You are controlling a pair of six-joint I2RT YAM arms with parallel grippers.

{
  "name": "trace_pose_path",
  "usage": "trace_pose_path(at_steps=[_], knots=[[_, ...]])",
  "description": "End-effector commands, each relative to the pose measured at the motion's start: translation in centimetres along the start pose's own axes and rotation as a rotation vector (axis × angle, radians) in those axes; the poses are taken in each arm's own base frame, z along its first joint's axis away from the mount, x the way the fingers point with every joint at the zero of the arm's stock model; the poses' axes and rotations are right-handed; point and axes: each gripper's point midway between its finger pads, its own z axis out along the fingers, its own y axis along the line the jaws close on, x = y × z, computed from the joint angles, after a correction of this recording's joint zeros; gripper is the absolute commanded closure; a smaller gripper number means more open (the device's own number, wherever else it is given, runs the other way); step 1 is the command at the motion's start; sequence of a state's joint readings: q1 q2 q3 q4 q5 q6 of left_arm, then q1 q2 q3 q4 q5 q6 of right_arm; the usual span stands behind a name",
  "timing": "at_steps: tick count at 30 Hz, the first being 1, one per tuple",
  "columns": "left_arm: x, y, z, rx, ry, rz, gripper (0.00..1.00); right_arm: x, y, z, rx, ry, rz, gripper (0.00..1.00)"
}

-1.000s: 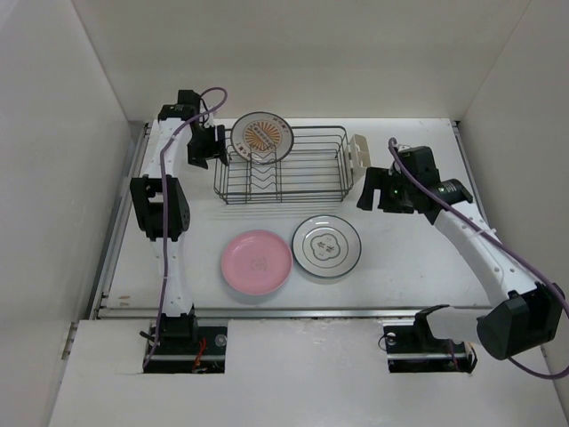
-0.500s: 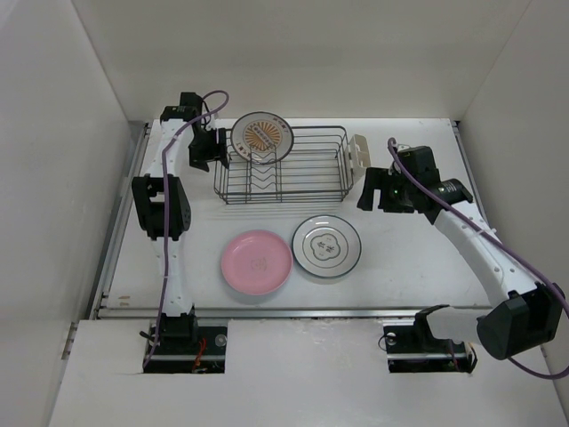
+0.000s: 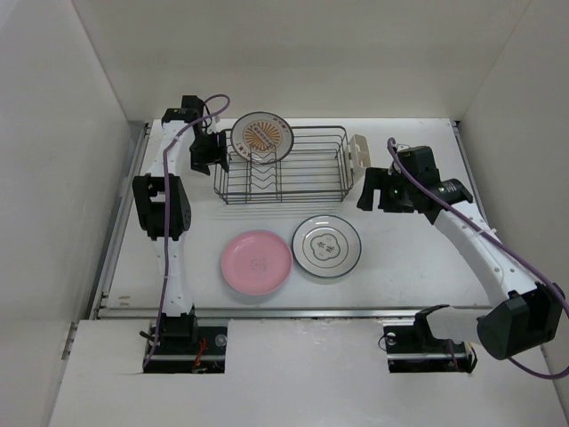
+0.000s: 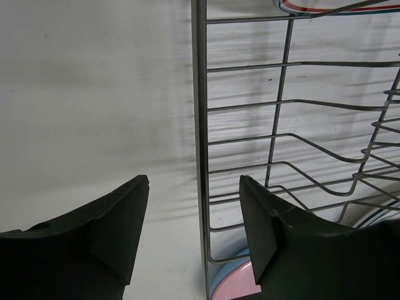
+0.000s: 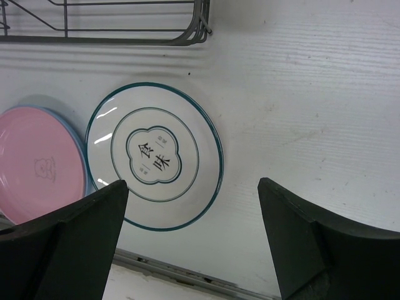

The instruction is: Unload the plates from the dish rack

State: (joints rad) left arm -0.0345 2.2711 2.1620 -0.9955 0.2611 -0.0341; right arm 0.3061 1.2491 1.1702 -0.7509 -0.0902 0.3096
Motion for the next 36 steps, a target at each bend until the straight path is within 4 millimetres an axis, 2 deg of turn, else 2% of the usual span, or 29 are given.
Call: trace_pose_path(at_steps=[1, 3, 6, 8, 12, 13, 14, 16, 17, 19, 20, 21, 23, 24, 27, 28, 30, 31, 32, 33, 34, 35, 36], knots=[[0.3, -0.6, -0.5, 0.003, 0.004, 0.021, 0.44, -2.9, 1.2, -1.4, -0.043, -0.094, -0.021, 0.09], [0.3, -0.6, -0.5, 0.003, 0.004, 0.021, 0.48, -3.1, 1.2, -1.0, -0.041, -0.086, -0.02, 0.09], [0.5, -0.7, -0.1, 0.011, 0.014, 0.019, 0.53, -5.3, 2.1, -1.3, -0.068, -0.141, -0.036, 0.09], [0.6, -0.6, 0.2, 0.01, 0.023, 0.017, 0.62, -6.4, 3.0, -0.6, -0.091, -0.149, -0.045, 0.09], [0.9, -1.0, 0.7, 0.021, 0.035, 0.024, 0.79, -11.5, 5.2, 0.5, -0.148, -0.239, -0.059, 0.09], [0.9, -1.0, 0.7, 0.021, 0.035, 0.024, 0.81, -13.3, 6.5, 0.0, -0.181, -0.278, -0.073, 0.09], [1.1, -1.0, 0.7, 0.02, 0.044, 0.022, 0.84, -14.0, 6.7, 1.5, -0.178, -0.269, -0.072, 0.09], [1.1, -1.0, 0.7, 0.021, 0.044, 0.031, 0.89, -16.0, 7.9, 2.3, -0.207, -0.303, -0.094, 0.09], [1.1, -1.0, 0.7, 0.021, 0.044, 0.031, 0.91, -17.3, 8.7, 3.3, -0.233, -0.309, -0.112, 0.09], [1.1, -1.0, 0.7, 0.021, 0.044, 0.031, 0.97, -18.8, 9.8, 4.3, -0.253, -0.329, -0.149, 0.09], [1.1, -1.0, 0.7, 0.021, 0.044, 0.031, 0.98, -20.7, 10.8, 3.8, -0.278, -0.377, -0.169, 0.09], [1.1, -1.0, 0.7, 0.021, 0.044, 0.031, 1.0, -20.7, 11.2, 5.9, -0.28, -0.36, -0.182, 0.09], [1.2, -0.9, 1.0, 0.02, 0.053, 0.029, 1.0, -22.5, 11.8, 7.1, -0.294, -0.413, -0.199, 0.09], [1.2, -0.7, 1.0, 0.009, 0.052, 0.029, 1.0, -22.9, 12.0, 8.7, -0.305, -0.413, -0.202, 0.09], [1.3, -0.5, 1.0, -0.001, 0.063, 0.037, 1.0, -24.6, 13.9, 10.1, -0.369, -0.471, -0.227, 0.09], [1.3, -0.5, 1.0, -0.001, 0.063, 0.037, 1.0, -24.4, 13.7, 12.4, -0.364, -0.452, -0.224, 0.09], [1.3, -0.4, 1.0, -0.001, 0.063, 0.047, 1.0, -24.5, 14.5, 14.0, -0.384, -0.456, -0.234, 0.09], [1.3, -0.4, 1.0, -0.001, 0.063, 0.047, 1.0, -25.0, 14.6, 15.5, -0.386, -0.463, -0.235, 0.11], [1.3, -0.4, 1.0, -0.001, 0.063, 0.047, 1.0, -24.8, 15.3, 16.2, -0.405, -0.462, -0.244, 0.11], [1.3, -0.4, 1.0, -0.001, 0.063, 0.047, 1.0, -25.4, 15.6, 16.9, -0.412, -0.485, -0.247, 0.11], [1.3, -0.6, 1.0, 0.008, 0.063, 0.046, 1.0, -26.0, 16.6, 16.8, -0.439, -0.512, -0.26, 0.11], [1.3, -0.6, 1.0, 0.008, 0.063, 0.046, 1.0, -25.1, 17.0, 19.1, -0.444, -0.497, -0.264, 0.11], [1.2, -0.7, 0.8, 0.009, 0.062, 0.047, 1.0, -25.5, 17.2, 19.7, -0.454, -0.514, -0.254, 0.12]])
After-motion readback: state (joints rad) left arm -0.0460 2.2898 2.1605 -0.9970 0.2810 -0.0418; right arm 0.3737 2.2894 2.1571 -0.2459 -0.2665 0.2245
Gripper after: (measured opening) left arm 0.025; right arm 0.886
